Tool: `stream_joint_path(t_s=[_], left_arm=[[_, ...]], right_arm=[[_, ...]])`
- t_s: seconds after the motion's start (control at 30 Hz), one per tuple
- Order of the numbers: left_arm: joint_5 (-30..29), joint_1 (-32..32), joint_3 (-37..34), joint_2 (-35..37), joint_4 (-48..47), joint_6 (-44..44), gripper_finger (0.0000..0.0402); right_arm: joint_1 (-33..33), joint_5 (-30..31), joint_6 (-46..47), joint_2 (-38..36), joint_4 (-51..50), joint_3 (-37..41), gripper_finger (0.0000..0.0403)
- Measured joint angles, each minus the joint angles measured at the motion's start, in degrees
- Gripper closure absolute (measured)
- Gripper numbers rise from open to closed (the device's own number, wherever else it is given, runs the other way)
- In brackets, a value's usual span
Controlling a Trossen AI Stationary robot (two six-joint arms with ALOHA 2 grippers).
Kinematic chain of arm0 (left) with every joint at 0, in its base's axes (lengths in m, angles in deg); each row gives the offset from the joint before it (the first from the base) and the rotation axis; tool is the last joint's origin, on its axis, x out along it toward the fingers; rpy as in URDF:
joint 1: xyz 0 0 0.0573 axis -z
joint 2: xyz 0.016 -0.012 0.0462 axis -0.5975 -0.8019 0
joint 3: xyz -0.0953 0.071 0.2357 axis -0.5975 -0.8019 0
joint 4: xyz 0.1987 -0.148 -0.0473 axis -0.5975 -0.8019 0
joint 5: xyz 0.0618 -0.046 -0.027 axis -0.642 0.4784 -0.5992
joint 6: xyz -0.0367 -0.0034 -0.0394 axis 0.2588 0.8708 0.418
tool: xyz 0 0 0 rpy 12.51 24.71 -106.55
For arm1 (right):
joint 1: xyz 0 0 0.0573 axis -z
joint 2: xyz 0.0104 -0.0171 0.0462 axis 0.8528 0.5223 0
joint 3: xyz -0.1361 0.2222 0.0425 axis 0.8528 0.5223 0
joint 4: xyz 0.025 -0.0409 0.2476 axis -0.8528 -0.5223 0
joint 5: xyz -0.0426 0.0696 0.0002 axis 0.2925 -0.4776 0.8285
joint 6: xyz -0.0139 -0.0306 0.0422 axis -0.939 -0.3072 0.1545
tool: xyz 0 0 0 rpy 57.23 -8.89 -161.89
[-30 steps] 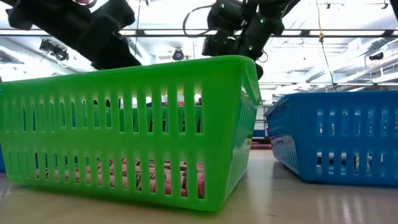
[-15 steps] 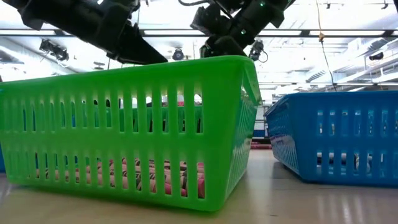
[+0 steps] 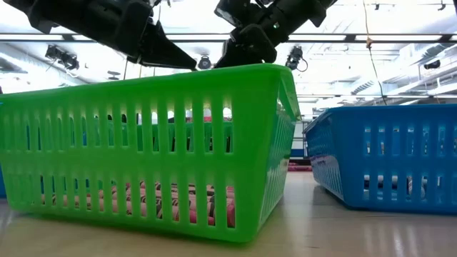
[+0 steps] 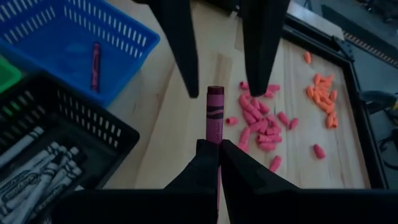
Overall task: Sort crayons
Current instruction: Put the dark red crayon into the left blue bin
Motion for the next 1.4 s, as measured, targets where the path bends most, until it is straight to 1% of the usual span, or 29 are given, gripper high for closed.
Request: stream_joint_path(t_s=[0.47,0.57,0.77,1.07,1.13,1.27,1.4], left_arm=[[0.0,-0.3,0.0,0.0,1.2,-0.1,0.0253],[0.0,-0.3,0.0,0.0,1.2,-0.1,0.0258],[0.0,-0.3,0.0,0.0,1.1,-0.1,0.0288],[0.1,-0.3,0.0,0.0,1.1,0.0,0.0364],[0.1,-0.2,0.0,0.0,1.1,0.0,0.0375],[0.1,-0.2,0.0,0.0,1.1,0.4,0.0375],[0.2,-0.2,0.0,0.0,1.1,0.7,0.0369]], right_arm=[[-0.1,0.0,0.0,0.0,4.3,0.0,0.0386],[-0.1,0.0,0.0,0.0,4.6,0.0,0.0386],[-0.1,-0.2,0.0,0.0,4.5,0.0,0.0386],[-0.2,-0.3,0.2,0.0,4.4,0.0,0.0386],[-0.3,-0.3,0.2,0.0,4.3,0.0,0.0386],[-0.3,-0.3,0.7,0.0,4.2,0.0,0.0382],[-0.4,0.1,0.7,-0.4,3.0,-0.1,0.0356]])
